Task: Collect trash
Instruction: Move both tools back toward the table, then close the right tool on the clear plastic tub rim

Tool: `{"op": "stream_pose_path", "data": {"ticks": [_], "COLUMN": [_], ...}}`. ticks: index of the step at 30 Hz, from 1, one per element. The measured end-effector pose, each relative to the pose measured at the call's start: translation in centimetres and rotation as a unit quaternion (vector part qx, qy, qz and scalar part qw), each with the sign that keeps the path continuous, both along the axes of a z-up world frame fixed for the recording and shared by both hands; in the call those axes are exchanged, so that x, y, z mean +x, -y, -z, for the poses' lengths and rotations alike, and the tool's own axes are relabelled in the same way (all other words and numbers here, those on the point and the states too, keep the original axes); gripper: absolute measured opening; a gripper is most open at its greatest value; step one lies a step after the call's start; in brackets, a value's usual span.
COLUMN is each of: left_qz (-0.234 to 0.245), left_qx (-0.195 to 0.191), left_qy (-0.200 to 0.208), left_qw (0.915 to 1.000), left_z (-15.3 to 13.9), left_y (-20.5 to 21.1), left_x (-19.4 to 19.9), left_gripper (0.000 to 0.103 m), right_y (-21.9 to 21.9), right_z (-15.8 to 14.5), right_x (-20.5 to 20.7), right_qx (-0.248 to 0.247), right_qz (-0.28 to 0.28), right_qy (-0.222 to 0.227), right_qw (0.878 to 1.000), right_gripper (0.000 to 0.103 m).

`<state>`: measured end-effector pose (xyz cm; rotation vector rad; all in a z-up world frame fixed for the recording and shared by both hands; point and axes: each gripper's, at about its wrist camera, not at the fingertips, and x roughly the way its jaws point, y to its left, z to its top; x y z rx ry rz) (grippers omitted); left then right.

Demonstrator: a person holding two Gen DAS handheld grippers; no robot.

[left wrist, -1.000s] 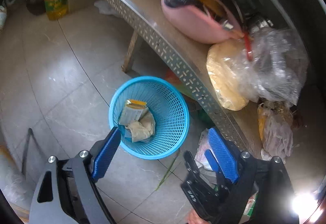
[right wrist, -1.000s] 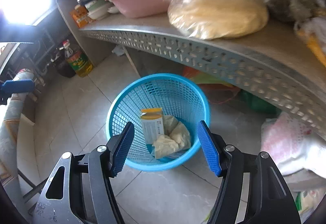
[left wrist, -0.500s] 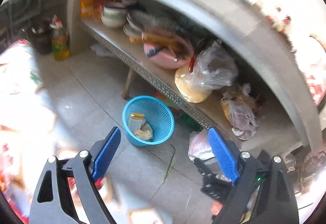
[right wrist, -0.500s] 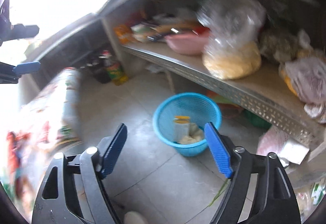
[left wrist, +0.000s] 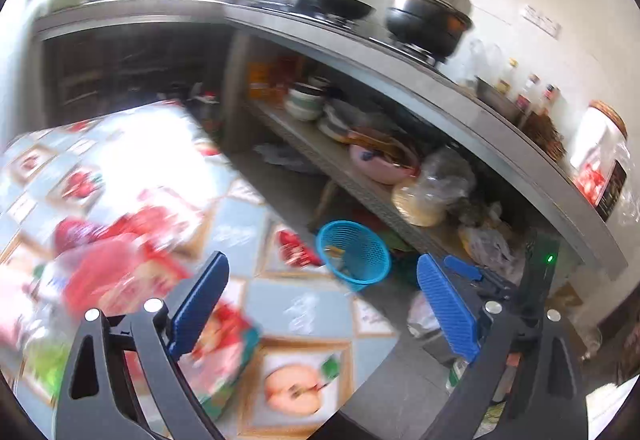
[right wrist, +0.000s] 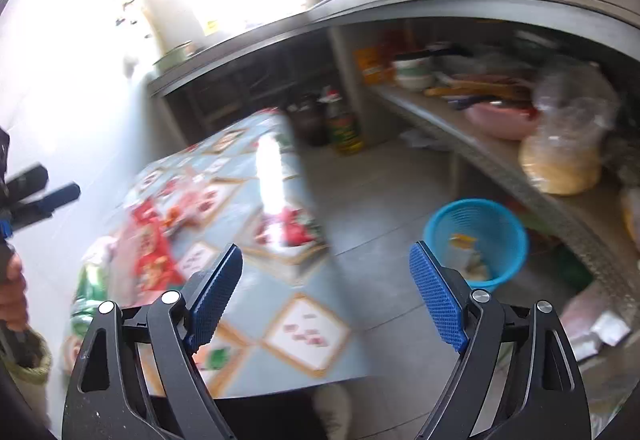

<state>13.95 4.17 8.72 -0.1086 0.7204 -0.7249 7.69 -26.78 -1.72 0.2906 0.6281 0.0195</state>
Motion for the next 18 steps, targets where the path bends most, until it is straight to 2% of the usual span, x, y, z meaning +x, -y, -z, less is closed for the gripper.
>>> {"op": "stream_pose_path", "data": {"ticks": [3, 9, 18], "left_qz": [-0.035, -0.095, -0.169], "left_qx": [-0.003, -0.015, 0.027], "left_qy": [0.010, -0.001, 0.009], "left_qw": [0.9993, 0.9954, 0.9851], "left_z": [0.8, 3.1, 5.9], "left_y": [-3.2, -8.7, -14.0], "left_x": [-1.5, -4.2, -7.7], "left_gripper": [0.093, 0.093, 0.093], "right_y": [-2.5, -7.3, -11.7], "right_z": [-0.2, -0.7, -0.1], "right_x": [0.9, 2.1, 4.5], "right_qx": [0.004, 0.023, 0.052], "right_qz": [-0.031, -0.085, -0.136], "right_qy": [-0.007, -0.014, -0.040], "right_qw": [0.999, 0.996, 0.988], "right_gripper": [0.082, 0.082, 0.082]}}
